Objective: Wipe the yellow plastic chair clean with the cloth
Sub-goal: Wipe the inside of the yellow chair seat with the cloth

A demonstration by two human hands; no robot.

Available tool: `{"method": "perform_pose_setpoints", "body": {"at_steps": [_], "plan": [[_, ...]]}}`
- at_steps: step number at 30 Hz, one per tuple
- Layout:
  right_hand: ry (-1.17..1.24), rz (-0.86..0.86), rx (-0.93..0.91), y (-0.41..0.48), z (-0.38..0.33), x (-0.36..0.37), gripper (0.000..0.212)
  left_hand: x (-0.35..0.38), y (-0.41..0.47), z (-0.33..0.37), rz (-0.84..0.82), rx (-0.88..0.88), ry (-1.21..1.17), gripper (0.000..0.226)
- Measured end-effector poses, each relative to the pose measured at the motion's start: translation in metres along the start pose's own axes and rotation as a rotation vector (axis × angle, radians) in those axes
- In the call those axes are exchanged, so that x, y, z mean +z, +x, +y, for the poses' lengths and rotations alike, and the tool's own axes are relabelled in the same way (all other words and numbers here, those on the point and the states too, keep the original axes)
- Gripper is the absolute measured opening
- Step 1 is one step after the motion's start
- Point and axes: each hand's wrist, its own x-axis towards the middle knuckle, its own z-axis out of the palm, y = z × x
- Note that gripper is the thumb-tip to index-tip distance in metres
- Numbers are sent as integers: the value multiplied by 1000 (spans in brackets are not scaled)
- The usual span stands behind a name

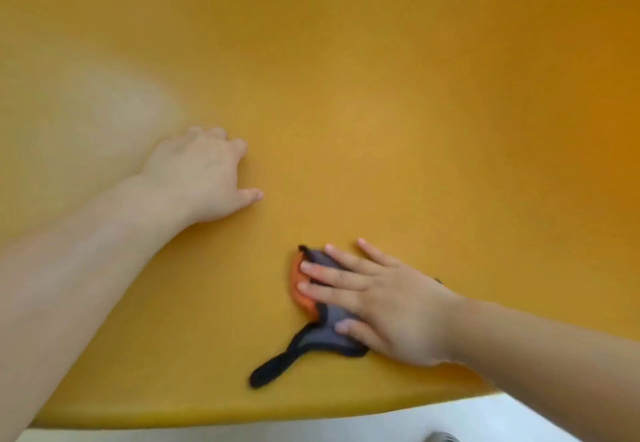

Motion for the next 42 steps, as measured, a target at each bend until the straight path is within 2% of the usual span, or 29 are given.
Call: {"method": "perform_pose_setpoints", "body": {"at_steps": [3,5,7,9,11,15,20,22,25,27,29,31,33,35,36,40,42], "plan": [[-129,82,418,17,87,-32,62,-7,-22,-11,54,-10,-36,52],[-140,122,582,37,114,-47,60,-10,-42,-18,66,0,-42,44],[-49,239,729,65,103,-49,62,-12,-60,-29,30,22,-6,42],[105,315,859,94,62,-44,65,-19,-75,-44,-20,16,35,44],[240,282,783,117,4,-37,65,-31,-86,-58,-84,-17,72,50],[336,192,454,132,-111,-30,61,-58,-102,-84,-166,-67,94,57],[276,-27,233,117,-141,-51,56,-104,-125,-124,-49,-65,45,52],[386,-111,288,112,-149,-76,48,-123,-134,-146,45,-70,33,53],[714,-11,546,113,-160,-116,24,-150,-140,-183,179,-145,14,70],[898,69,648,117,-169,-139,27,-163,-136,-202,188,-310,-101,87],[1022,116,688,121,-180,-159,27,-167,-128,-215,110,-517,-397,95],[1080,143,689,126,-190,-170,25,-162,-121,-220,55,-606,-672,79],[1119,155,682,128,-197,-176,23,-157,-120,-218,102,-606,-705,56],[1243,198,670,131,-200,-179,16,-155,-120,-216,150,-609,-680,42],[1337,230,668,131,-201,-181,14,-154,-121,-215,152,-614,-684,38],[1572,340,719,131,-206,-200,36,-151,-139,-208,106,-640,-711,33],[1601,369,710,132,-213,-217,27,-151,-159,-200,76,-663,-700,31]]}}
